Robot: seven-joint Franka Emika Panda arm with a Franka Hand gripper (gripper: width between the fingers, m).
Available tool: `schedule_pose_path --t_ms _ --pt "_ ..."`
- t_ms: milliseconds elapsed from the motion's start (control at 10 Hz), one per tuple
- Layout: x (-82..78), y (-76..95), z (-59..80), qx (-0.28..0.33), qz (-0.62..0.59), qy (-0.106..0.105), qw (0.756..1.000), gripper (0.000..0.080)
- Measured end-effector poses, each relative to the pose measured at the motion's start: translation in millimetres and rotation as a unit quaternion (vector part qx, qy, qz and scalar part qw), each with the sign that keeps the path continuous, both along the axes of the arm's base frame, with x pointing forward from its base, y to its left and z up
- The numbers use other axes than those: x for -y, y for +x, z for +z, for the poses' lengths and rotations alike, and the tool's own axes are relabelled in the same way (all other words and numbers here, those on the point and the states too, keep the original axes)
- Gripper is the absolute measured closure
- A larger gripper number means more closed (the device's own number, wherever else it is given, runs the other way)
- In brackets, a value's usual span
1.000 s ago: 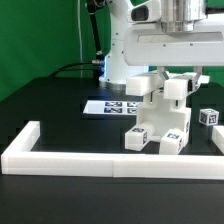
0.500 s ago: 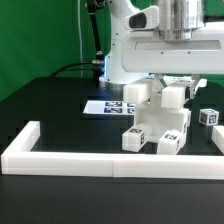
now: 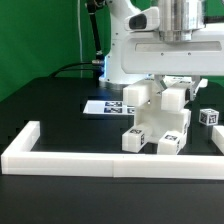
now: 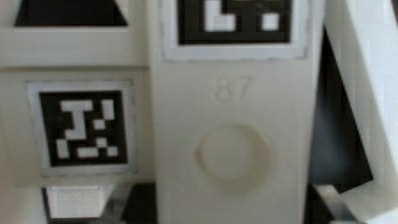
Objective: Assemble chair
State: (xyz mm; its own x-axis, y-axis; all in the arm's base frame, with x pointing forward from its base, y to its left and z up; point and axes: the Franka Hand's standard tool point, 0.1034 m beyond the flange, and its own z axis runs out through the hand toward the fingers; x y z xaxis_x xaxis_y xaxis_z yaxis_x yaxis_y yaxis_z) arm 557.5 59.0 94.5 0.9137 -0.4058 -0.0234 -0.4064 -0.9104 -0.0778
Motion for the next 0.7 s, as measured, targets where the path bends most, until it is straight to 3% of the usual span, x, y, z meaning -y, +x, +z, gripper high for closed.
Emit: schedule_pose_path --t_ms 500,600,700 --pt "0.5 0.6 0.3 0.001 0.000 0.000 1.000 0.0509" --pt "1.2 0.8 0.4 0.001 -0.001 0.000 1.000 0.0423" --pt "1.5 0.8 0.4 0.001 -0.001 0.000 1.000 0.0284"
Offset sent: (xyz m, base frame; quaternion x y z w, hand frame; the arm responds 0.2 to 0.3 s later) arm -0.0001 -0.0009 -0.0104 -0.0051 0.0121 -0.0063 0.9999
